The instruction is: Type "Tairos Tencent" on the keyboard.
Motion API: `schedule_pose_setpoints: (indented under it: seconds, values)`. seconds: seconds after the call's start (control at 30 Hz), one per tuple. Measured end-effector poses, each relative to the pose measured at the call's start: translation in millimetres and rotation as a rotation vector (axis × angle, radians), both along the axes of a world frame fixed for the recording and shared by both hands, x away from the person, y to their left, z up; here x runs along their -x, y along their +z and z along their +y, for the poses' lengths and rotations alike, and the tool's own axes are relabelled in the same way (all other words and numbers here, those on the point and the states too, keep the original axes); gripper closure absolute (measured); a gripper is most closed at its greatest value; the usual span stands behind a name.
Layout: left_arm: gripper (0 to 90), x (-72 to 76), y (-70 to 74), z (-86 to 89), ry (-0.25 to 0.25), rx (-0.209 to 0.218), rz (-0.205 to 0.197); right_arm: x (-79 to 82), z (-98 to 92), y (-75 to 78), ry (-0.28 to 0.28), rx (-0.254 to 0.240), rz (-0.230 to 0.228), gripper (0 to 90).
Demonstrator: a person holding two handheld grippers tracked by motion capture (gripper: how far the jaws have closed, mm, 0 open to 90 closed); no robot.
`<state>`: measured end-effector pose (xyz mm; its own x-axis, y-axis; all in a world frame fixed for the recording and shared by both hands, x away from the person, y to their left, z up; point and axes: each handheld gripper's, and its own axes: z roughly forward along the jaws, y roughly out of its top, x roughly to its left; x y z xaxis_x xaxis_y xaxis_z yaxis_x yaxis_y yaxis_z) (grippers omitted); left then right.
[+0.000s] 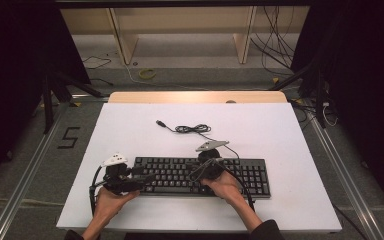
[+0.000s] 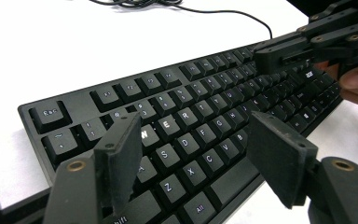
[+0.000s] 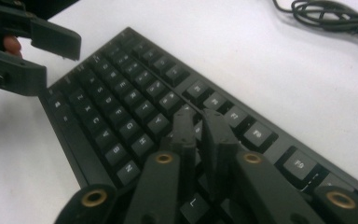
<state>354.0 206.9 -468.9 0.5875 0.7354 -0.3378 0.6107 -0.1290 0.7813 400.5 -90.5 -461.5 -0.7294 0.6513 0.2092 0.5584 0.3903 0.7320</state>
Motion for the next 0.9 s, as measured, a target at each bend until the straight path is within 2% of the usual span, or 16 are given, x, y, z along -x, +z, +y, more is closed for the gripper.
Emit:
schedule_pose_setpoints:
  seconds: [0.17, 0.9]
  values:
    - [34.0, 0.3, 0.4, 0.5, -0.002, 0.004, -0.002, -0.3, 0.9, -2.1, 0.003, 0.01, 0.006, 90.0]
    - [32.4, 2.0, 1.3, 1.1, -0.007, 0.011, -0.01, -0.9, 8.4, -11.9, 0.011, 0.042, 0.021, 90.0]
